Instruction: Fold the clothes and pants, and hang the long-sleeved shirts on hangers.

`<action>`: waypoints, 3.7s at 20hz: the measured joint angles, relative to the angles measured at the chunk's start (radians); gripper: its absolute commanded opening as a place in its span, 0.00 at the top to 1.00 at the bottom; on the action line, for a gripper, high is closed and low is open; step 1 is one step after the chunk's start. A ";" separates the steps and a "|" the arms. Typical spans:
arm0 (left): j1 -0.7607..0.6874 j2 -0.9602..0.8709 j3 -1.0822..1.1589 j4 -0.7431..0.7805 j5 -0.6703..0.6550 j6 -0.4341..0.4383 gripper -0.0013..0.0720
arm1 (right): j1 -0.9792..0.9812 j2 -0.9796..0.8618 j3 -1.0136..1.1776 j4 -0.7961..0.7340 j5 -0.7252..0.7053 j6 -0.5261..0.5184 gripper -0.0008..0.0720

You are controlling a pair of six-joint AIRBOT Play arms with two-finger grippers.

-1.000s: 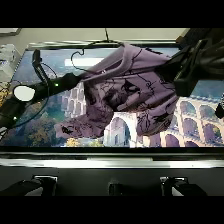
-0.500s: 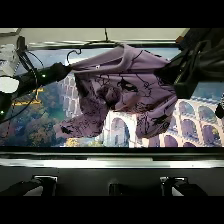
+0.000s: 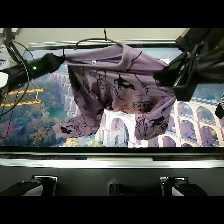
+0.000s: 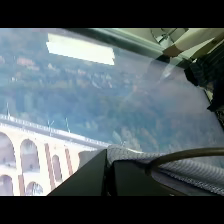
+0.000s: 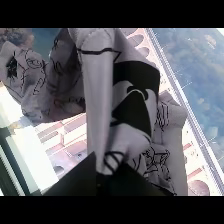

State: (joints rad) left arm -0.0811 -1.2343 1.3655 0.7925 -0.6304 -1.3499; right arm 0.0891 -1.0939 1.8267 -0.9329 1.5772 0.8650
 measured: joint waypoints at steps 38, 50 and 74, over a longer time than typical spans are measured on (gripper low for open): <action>0.000 -0.007 0.209 -0.031 0.058 0.095 0.95 | 0.103 -0.138 -0.005 -0.106 0.114 0.064 0.94; -0.103 -0.010 0.238 0.231 -0.256 0.240 0.95 | 0.102 -0.125 -0.005 -0.172 0.078 0.059 0.94; -0.422 0.061 0.239 0.199 -0.015 0.179 0.95 | 0.200 -0.130 0.002 -0.208 -0.243 0.196 0.94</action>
State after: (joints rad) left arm -0.5026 -1.1728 1.6043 0.9916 -0.6456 -1.1706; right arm 0.2893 -1.2240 1.8286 -1.1412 1.3346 1.0615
